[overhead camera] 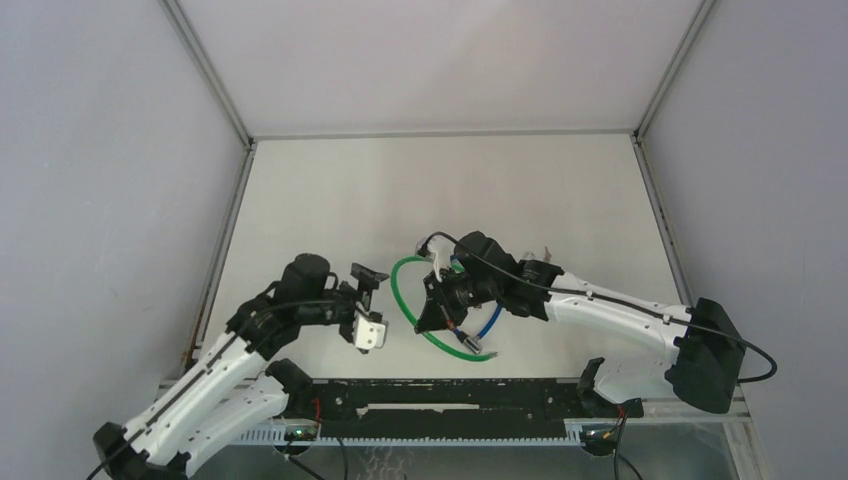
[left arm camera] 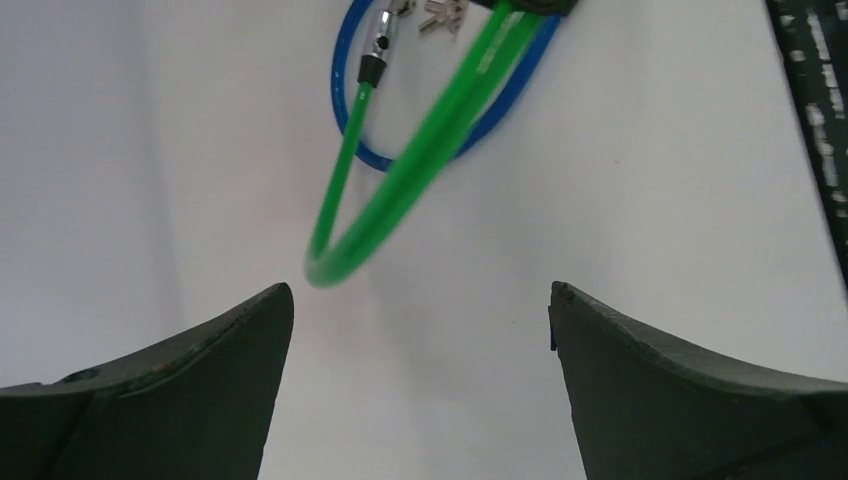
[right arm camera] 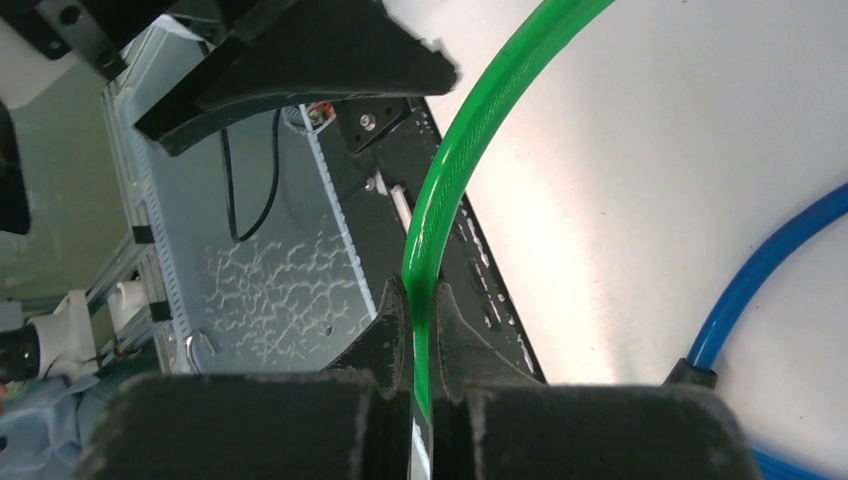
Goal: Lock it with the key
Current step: Pick up the lock from the center of the board, then lock the lock.
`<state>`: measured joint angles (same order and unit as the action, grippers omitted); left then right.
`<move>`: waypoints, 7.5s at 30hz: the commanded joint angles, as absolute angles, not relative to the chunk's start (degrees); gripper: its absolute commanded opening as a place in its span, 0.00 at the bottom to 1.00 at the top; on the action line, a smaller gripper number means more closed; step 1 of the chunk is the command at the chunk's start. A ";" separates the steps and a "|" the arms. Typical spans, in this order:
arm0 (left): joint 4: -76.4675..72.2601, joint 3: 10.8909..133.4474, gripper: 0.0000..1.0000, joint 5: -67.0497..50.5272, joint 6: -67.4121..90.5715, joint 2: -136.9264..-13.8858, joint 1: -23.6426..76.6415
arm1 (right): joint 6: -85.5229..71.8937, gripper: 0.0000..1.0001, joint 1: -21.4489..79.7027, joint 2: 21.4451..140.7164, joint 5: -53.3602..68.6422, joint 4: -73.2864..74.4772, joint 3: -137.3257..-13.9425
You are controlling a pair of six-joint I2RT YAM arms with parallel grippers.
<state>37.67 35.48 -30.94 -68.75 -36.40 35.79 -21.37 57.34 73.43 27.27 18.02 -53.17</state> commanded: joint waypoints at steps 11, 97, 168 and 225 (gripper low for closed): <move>22.03 40.00 0.58 -31.23 -80.84 -50.14 39.38 | -15.42 0.00 51.84 68.59 37.89 13.41 -53.53; 10.60 31.60 0.85 -27.05 -5.17 -20.76 40.19 | -2.12 0.00 27.97 45.06 43.28 3.54 -72.20; -33.00 32.44 0.00 -30.13 33.71 -24.38 39.80 | -8.49 0.00 66.09 56.44 10.53 -38.77 -61.20; -35.03 32.78 0.00 -27.49 32.77 -24.02 39.26 | -2.25 0.00 66.77 66.36 17.87 -17.76 -64.77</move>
<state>-29.28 29.82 -28.60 30.09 -23.53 39.22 -1.80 66.46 61.63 13.04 -20.34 -64.55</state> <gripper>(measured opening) 0.256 0.030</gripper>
